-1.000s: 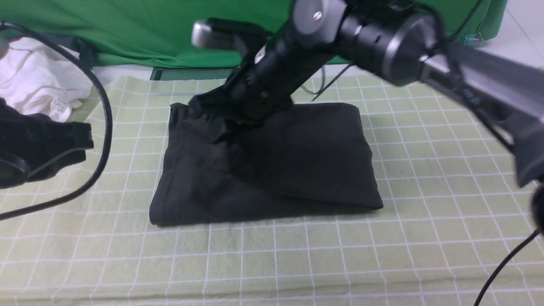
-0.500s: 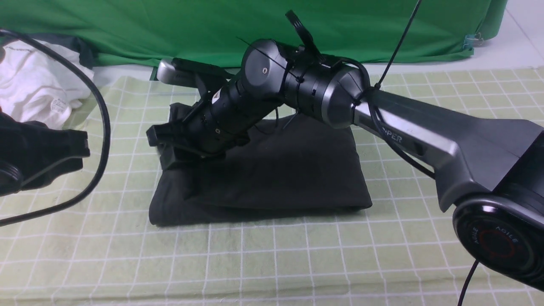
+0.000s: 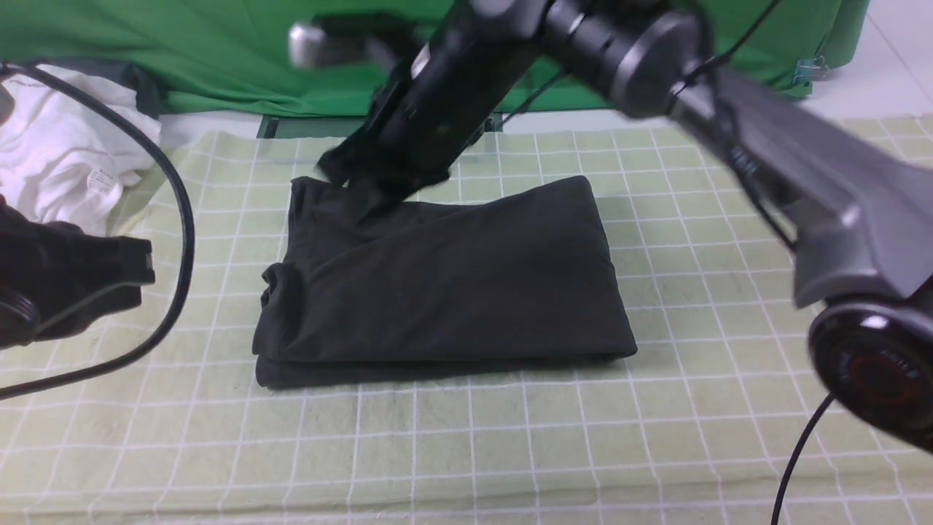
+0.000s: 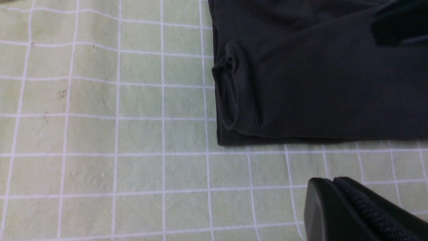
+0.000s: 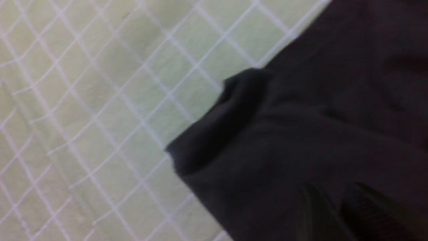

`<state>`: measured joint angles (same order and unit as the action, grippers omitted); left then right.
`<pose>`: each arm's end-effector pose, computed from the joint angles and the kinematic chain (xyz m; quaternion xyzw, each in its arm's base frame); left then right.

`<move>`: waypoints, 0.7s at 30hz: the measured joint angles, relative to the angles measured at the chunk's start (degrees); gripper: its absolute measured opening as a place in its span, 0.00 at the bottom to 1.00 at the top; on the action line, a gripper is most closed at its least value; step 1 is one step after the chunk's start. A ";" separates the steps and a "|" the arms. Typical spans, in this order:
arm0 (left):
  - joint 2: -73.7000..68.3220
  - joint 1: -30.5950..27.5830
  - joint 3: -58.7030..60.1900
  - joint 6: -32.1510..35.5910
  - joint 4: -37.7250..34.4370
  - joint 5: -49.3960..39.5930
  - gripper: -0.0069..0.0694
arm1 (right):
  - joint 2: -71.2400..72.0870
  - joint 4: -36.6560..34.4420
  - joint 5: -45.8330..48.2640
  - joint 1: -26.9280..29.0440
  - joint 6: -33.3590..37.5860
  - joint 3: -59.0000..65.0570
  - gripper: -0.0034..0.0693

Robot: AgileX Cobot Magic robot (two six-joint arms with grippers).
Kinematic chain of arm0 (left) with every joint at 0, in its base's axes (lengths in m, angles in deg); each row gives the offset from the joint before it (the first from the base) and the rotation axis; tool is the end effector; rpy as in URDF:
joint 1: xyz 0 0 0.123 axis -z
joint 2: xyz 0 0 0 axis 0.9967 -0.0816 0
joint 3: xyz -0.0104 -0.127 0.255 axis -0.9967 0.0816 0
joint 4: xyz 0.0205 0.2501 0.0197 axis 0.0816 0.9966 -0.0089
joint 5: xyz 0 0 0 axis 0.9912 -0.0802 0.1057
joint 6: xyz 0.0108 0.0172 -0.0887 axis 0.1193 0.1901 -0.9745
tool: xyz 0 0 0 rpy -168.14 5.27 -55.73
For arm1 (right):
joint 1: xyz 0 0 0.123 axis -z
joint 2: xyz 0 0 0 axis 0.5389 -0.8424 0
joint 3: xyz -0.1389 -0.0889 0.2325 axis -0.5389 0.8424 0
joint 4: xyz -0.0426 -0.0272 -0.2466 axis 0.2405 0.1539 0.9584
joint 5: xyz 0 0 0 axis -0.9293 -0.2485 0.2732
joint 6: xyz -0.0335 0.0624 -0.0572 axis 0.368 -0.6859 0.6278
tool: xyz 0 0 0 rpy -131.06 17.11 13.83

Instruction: Fold a long-sleeved shirt over a green coffee tablecloth.

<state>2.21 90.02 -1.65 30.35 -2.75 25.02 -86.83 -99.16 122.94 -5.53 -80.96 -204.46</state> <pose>0.1692 -0.0251 0.3409 -0.0442 0.9350 -0.1093 0.3343 0.3796 0.3455 0.3016 -0.3434 0.8706 0.2888 0.2018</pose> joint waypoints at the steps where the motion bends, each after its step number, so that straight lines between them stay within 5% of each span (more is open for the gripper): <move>1: 0.00 0.00 0.00 0.00 0.00 -0.34 0.11 | 0.85 0.59 0.19 0.73 0.00 -0.20 0.13; 11: 3.49 0.00 0.02 0.06 -0.05 -4.05 0.11 | 15.71 12.57 0.75 7.93 0.76 6.21 0.06; 21: 14.19 0.00 2.11 0.06 -0.17 -4.73 0.11 | 44.57 13.88 -3.60 15.49 4.63 38.19 0.05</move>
<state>16.40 90.02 0.46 30.40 -2.92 20.29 -42.26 -85.28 119.34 9.96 -76.33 -166.27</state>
